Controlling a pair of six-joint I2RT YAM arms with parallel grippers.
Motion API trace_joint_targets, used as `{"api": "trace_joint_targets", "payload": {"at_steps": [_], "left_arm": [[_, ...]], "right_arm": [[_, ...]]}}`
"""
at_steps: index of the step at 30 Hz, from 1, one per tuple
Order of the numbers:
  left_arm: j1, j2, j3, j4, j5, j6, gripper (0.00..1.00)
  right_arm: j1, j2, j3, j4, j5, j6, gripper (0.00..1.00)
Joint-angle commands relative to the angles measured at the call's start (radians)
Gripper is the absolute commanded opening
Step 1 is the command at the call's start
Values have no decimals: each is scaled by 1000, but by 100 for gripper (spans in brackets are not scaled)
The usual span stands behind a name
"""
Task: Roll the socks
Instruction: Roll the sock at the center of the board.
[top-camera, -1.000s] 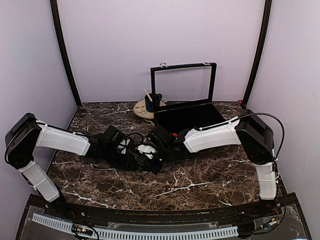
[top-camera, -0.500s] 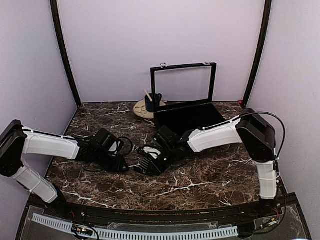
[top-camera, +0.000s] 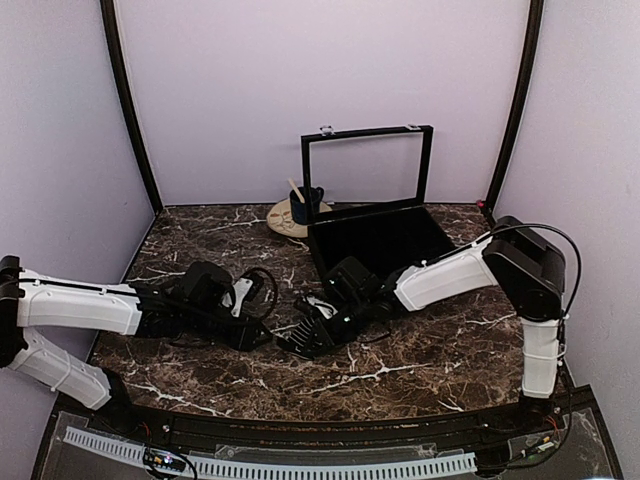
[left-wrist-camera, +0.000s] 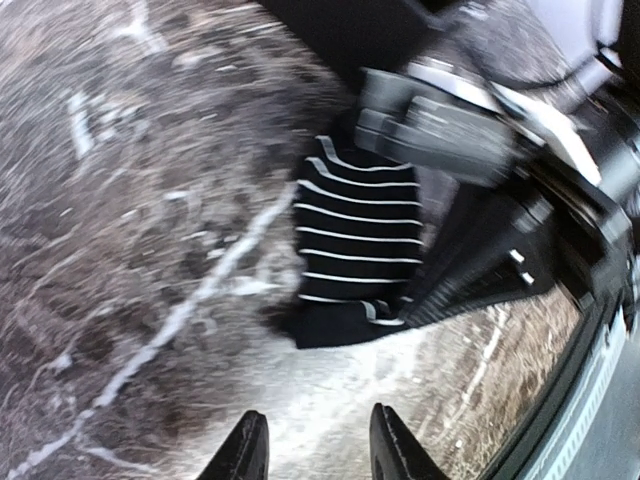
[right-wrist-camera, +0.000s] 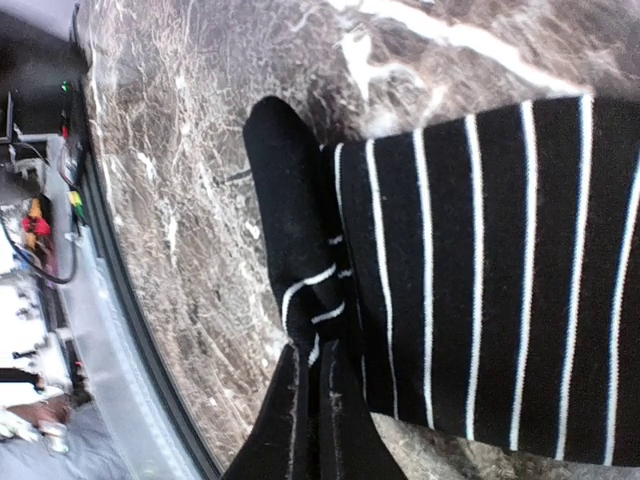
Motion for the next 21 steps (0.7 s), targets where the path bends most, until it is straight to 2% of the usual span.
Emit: {"api": "trace_joint_targets", "payload": {"at_steps": [1, 8, 17, 21], "left_arm": [[-45, -48, -22, 48, -26, 97, 37], [-106, -47, -16, 58, -40, 233, 37], [-229, 42, 48, 46, -107, 471, 37], [-251, 78, 66, 62, -124, 565, 37]], "right_arm": [[-25, -49, -65, 118, -70, 131, 0], [-54, -77, -147, 225, -147, 257, 0], [-59, -92, -191, 256, -166, 309, 0], [-59, -104, -211, 267, -160, 319, 0]]}}
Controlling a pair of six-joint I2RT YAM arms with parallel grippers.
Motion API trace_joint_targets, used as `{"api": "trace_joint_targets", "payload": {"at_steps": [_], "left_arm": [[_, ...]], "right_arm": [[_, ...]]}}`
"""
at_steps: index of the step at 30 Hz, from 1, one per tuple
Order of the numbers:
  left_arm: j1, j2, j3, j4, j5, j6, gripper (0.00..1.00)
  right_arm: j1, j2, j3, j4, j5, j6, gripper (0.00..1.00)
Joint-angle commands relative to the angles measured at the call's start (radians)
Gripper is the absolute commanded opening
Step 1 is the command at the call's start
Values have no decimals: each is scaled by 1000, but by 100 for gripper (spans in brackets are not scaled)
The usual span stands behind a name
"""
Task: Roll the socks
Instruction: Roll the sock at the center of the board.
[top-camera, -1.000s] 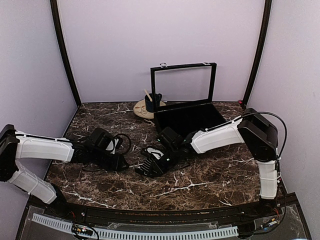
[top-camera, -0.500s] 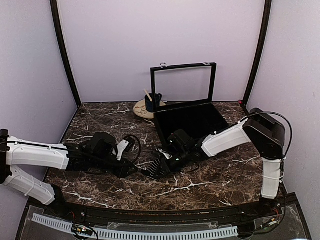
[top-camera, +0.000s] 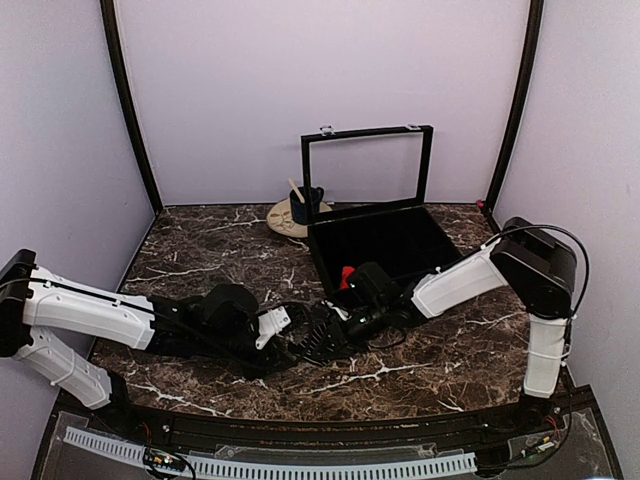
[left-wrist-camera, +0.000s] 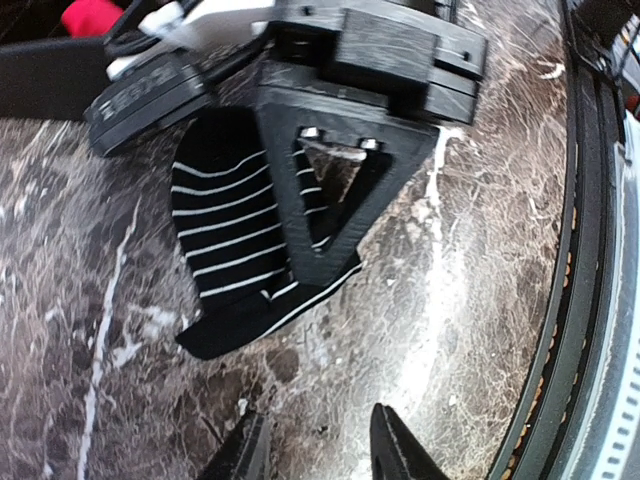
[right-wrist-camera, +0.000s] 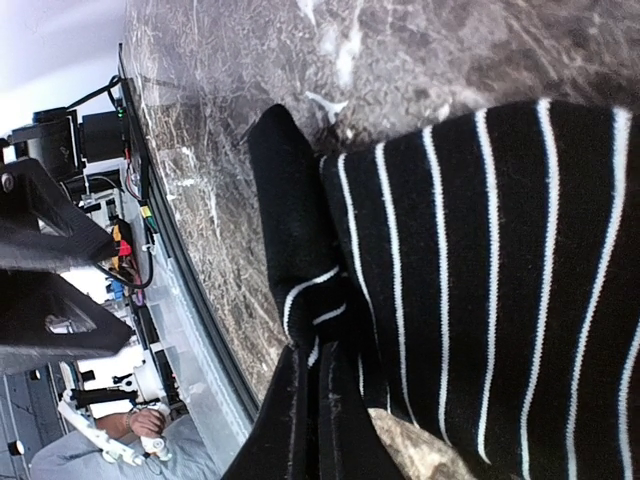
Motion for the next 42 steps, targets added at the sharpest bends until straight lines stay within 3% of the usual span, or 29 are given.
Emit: {"api": "trace_joint_targets", "payload": {"at_steps": [1, 9, 24, 42], "left_arm": [[-18, 28, 39, 20, -33, 164, 38], [-20, 109, 92, 0, 9, 323, 38], [-20, 226, 201, -91, 149, 463, 38], [-25, 330, 263, -78, 96, 524, 37]], "right_arm": [[-7, -49, -29, 60, -13, 29, 0], [-7, -59, -92, 111, -18, 64, 0], [-4, -78, -208, 214, -20, 121, 0], [-4, -102, -251, 227, -40, 117, 0]]}}
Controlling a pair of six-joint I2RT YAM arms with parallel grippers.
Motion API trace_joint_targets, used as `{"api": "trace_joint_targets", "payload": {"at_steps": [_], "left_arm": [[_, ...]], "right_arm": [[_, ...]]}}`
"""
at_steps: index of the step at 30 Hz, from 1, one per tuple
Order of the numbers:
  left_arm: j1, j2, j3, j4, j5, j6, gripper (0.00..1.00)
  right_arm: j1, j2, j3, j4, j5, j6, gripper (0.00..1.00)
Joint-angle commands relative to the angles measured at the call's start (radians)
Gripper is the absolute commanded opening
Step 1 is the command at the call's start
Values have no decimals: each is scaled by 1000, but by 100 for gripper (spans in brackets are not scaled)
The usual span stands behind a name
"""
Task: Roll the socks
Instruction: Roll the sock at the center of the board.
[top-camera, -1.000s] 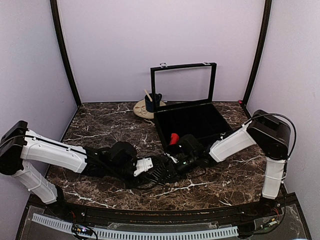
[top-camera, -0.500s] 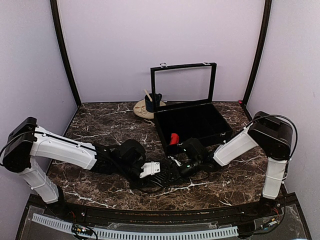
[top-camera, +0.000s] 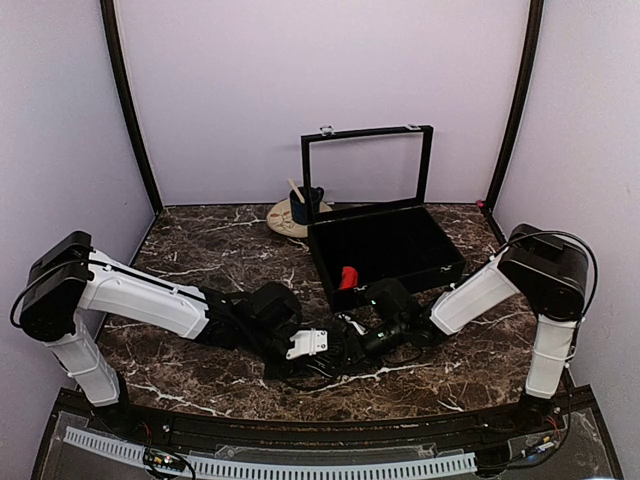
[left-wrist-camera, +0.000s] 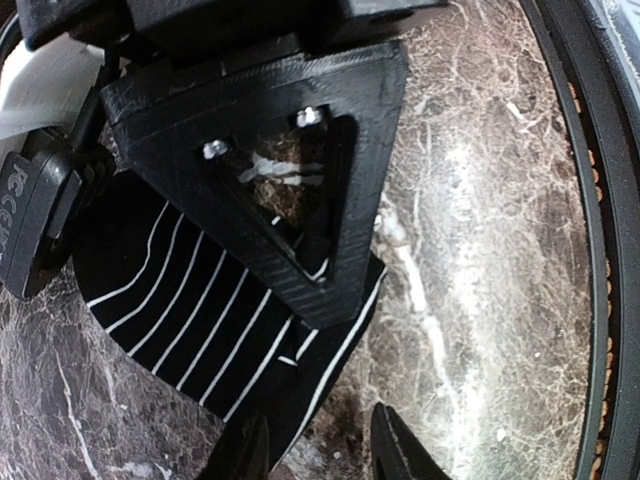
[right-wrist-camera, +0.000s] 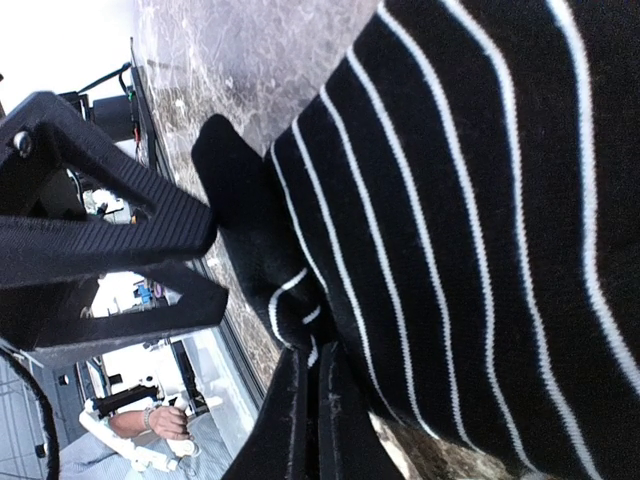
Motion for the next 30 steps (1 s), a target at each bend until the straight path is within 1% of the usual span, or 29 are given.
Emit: {"api": "trace_joint_targets", "payload": {"at_steps": [1, 10, 18, 22, 28, 30], "left_arm": [[-7, 12, 29, 0, -31, 34, 37], [-15, 46, 39, 34, -57, 65, 37], [-17, 69, 36, 34, -50, 92, 36], [-17, 83, 32, 22, -49, 105, 31], [-17, 110, 41, -23, -54, 106, 19], [-17, 116, 42, -44, -53, 103, 14]], "right_arm": [[-4, -30, -17, 5, -12, 5, 0], [-4, -28, -24, 2, -26, 6, 0], [-4, -16, -9, -4, -40, 7, 0], [-4, -10, 1, -15, -48, 5, 0], [-6, -1, 25, -50, -54, -6, 0], [-6, 3, 32, -59, -57, -9, 0]]}}
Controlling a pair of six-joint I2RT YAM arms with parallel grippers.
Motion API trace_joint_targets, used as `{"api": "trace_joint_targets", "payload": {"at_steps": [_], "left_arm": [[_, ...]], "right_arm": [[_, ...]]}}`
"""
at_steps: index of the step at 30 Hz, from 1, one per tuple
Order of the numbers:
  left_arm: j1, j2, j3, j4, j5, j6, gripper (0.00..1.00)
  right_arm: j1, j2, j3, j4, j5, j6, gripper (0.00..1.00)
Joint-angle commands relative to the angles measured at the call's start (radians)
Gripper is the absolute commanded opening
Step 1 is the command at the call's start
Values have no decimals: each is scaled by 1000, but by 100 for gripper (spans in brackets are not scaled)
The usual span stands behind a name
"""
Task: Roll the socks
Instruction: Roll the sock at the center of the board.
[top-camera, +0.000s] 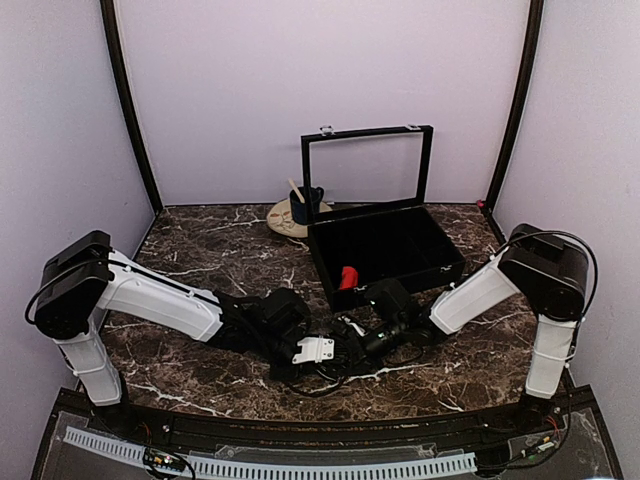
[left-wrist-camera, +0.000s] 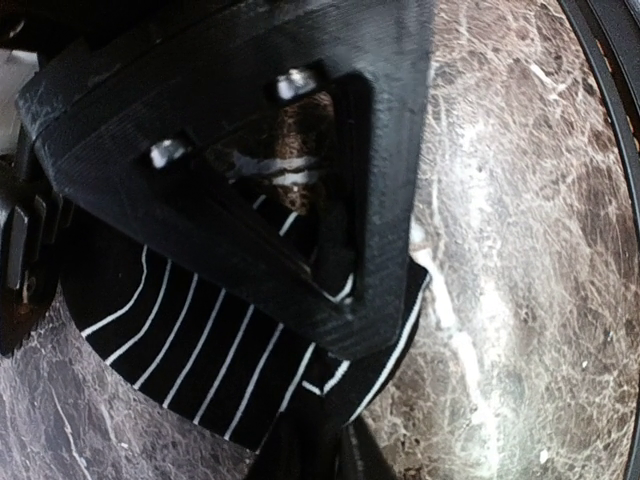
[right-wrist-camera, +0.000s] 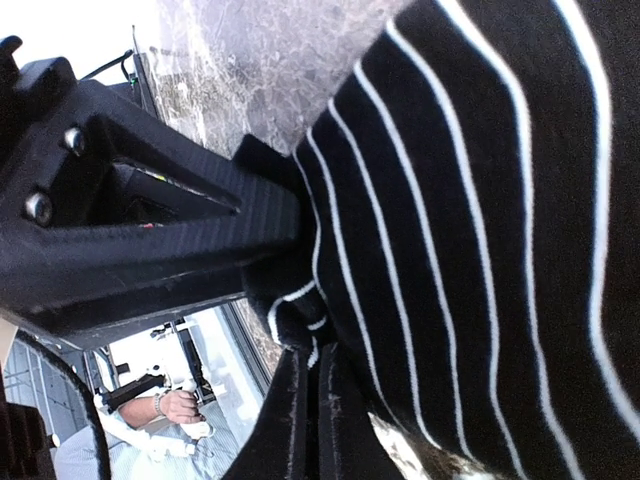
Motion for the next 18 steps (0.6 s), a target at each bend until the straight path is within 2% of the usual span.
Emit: {"api": "trace_joint_targets", "payload": {"at_steps": [1, 7, 14, 18], "left_arm": [[-6, 32, 12, -75, 2, 7, 11], [-6, 45, 26, -142, 28, -7, 0], [-6, 56, 49, -227, 57, -59, 0], [-6, 50, 43, -272, 67, -105, 0]], "right_arm": [[-6, 5, 32, -37, -20, -10, 0], [-13, -3, 66, -114, 2, -41, 0], [-43, -57, 74, -212, 68, -84, 21], [-67, -110, 65, -237, 104, -96, 26]]}}
